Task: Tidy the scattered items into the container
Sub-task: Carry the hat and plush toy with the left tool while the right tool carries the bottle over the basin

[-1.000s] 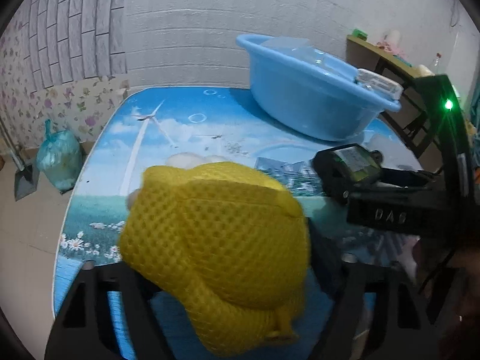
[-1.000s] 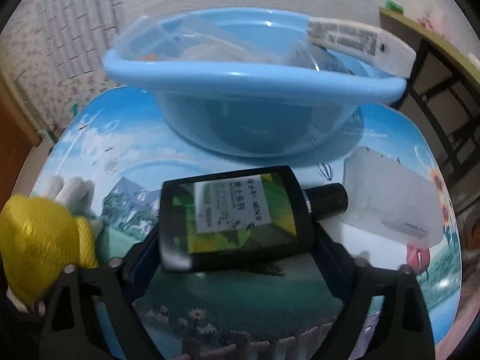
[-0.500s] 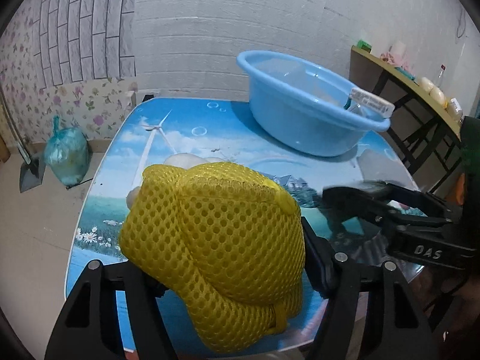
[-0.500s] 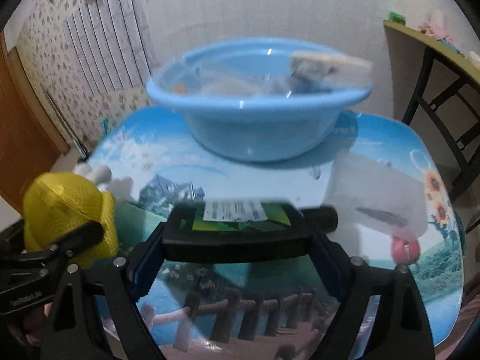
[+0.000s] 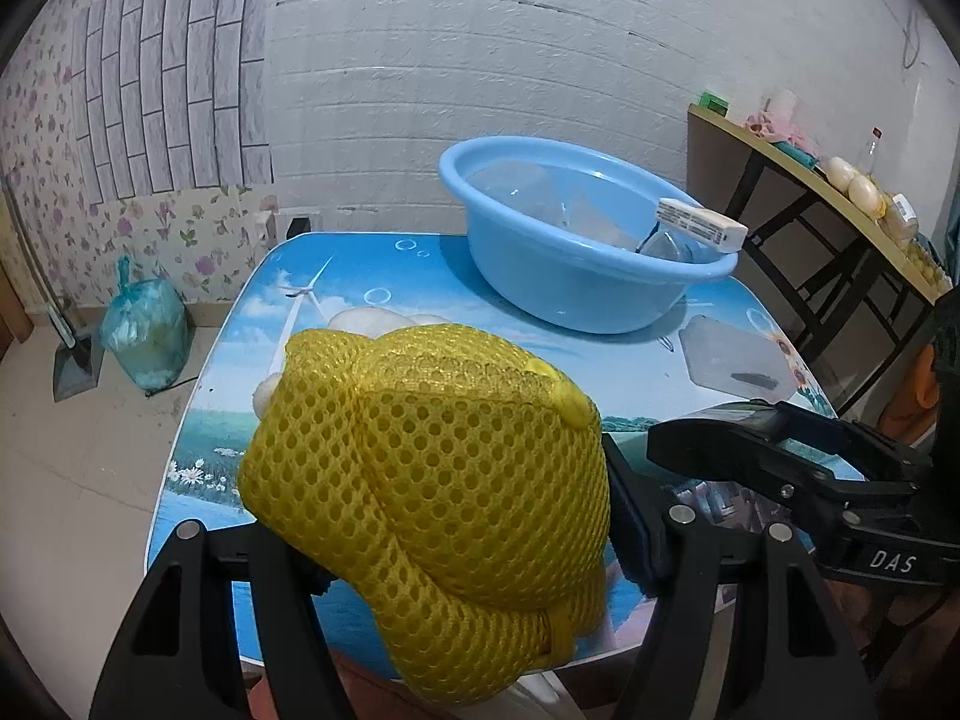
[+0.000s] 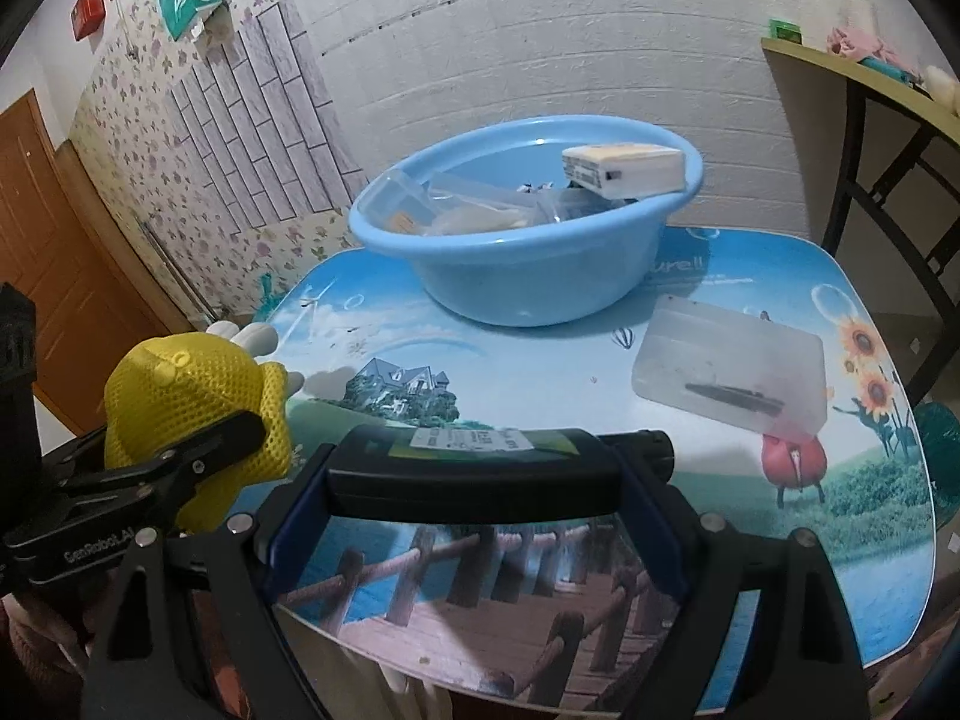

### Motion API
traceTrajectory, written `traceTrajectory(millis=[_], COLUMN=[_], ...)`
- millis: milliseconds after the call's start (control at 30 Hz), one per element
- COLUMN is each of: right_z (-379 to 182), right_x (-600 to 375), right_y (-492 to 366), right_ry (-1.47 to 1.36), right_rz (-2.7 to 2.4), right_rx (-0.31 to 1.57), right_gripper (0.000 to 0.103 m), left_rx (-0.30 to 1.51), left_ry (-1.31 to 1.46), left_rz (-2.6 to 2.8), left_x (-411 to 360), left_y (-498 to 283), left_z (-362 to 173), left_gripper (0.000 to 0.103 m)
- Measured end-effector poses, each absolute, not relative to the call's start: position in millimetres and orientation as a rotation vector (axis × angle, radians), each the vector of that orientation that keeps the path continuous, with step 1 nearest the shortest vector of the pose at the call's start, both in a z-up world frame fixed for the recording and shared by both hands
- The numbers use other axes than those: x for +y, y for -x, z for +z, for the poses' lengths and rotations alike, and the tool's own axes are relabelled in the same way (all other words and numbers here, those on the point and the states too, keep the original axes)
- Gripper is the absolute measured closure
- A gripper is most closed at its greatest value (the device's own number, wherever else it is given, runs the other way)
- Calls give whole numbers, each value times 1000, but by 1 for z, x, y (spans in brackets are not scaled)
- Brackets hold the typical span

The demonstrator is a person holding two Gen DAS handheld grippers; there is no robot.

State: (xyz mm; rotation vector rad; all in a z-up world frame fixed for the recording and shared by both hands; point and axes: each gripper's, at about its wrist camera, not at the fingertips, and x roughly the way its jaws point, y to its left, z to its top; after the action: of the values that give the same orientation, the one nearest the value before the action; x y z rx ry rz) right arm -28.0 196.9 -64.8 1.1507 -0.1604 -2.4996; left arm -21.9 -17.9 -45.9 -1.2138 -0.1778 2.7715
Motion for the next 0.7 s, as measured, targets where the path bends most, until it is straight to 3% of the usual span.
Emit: traceTrajectory(millis=[700], right_z=[-15], right_x=[235], right_y=[34], right_ry=[-920], right_rz=[-2605], right_rx=[-199], right_gripper=[14], left_rx=[-76], left_ry=[1010], left_rz=[2785], left_x=[7], left_y=[43], left_z=[12], left_gripper=[34])
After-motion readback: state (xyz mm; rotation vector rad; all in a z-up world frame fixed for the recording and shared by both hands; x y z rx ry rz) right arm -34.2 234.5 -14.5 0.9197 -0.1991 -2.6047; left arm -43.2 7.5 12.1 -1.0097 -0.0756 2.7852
